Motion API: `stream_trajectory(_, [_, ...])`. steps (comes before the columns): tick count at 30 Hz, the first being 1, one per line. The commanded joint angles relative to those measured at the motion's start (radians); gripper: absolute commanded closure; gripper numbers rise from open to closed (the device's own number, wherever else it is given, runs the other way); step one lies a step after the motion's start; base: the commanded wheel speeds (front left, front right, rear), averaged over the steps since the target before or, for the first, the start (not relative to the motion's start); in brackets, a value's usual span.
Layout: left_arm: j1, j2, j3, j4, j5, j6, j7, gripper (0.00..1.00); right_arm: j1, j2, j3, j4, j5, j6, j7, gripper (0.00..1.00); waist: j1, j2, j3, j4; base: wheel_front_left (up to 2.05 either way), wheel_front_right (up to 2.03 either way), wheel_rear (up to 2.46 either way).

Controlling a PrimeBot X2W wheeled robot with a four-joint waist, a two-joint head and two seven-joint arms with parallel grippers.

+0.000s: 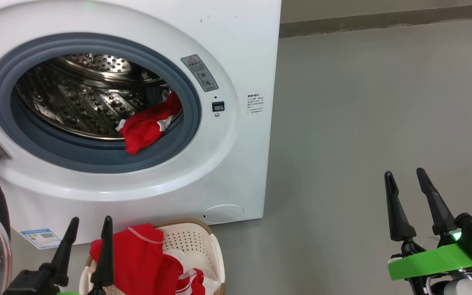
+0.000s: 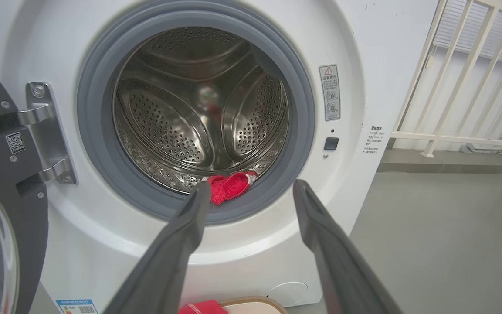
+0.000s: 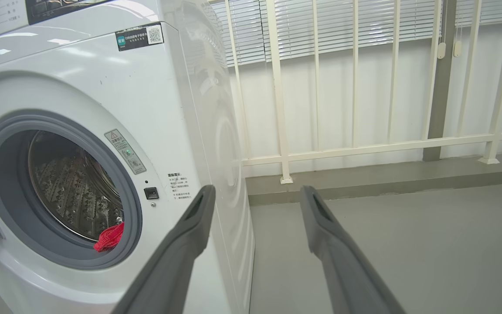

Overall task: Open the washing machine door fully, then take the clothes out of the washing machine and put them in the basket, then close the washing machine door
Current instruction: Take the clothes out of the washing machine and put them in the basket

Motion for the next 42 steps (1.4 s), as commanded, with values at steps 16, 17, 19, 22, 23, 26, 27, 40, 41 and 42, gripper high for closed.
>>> stream_trajectory(16, [-0.1,0.026,0.012,-0.006,-0.019,-0.006,-0.012,0.0,-0.034,-0.007,0.031,-0.046,-0.011,0.008,-0.006,0.0,0.0,0.0,0.11,0.026,0.0,0.0,0.0])
stream_trajectory(17, [-0.114,0.029,0.01,-0.002,-0.019,-0.006,-0.012,0.0,-0.039,-0.007,0.034,-0.048,-0.011,0.008,-0.006,0.0,0.0,0.0,0.123,0.029,0.0,0.0,0.0])
stream_trajectory(19, [-0.149,0.034,0.007,0.008,-0.021,-0.006,-0.012,0.0,-0.052,-0.007,0.042,-0.051,-0.012,0.008,-0.006,0.0,0.0,0.0,0.152,0.035,0.0,0.0,0.0])
stream_trajectory(22, [-0.212,0.041,0.004,0.031,-0.022,-0.006,-0.012,0.0,-0.074,-0.007,0.047,-0.056,-0.015,0.008,-0.006,0.0,0.0,0.0,0.196,0.045,0.0,0.0,0.0])
stream_trajectory(23, [-0.234,0.045,0.004,0.04,-0.02,-0.006,-0.012,0.0,-0.08,-0.007,0.047,-0.057,-0.015,0.008,-0.006,0.0,0.0,0.0,0.21,0.048,0.0,0.0,0.0])
stream_trajectory(26, [-0.3,0.053,0.004,0.077,-0.014,-0.006,-0.012,0.0,-0.099,-0.007,0.053,-0.061,-0.016,0.008,-0.006,0.0,0.0,0.0,0.252,0.057,0.0,0.0,0.0])
stream_trajectory(27, [-0.323,0.056,0.003,0.091,-0.016,-0.006,-0.012,0.0,-0.106,-0.007,0.055,-0.063,-0.017,0.008,-0.006,0.0,0.0,0.0,0.266,0.058,0.0,0.0,0.0])
stream_trajectory(40, [-0.573,0.109,0.017,0.222,-0.068,-0.006,-0.012,0.0,-0.207,-0.007,0.073,-0.085,-0.012,0.008,-0.006,0.0,0.0,0.0,0.437,0.043,0.0,0.0,0.0])
stream_trajectory(41, [-0.598,0.113,0.017,0.237,-0.067,-0.006,-0.012,0.0,-0.214,-0.007,0.074,-0.086,-0.012,0.008,-0.006,0.0,0.0,0.0,0.452,0.043,0.0,0.0,0.0])
stream_trajectory(42, [-0.625,0.116,0.016,0.252,-0.064,-0.006,-0.012,0.0,-0.221,-0.007,0.076,-0.087,-0.013,0.008,-0.006,0.0,0.0,0.0,0.466,0.042,0.0,0.0,0.0])
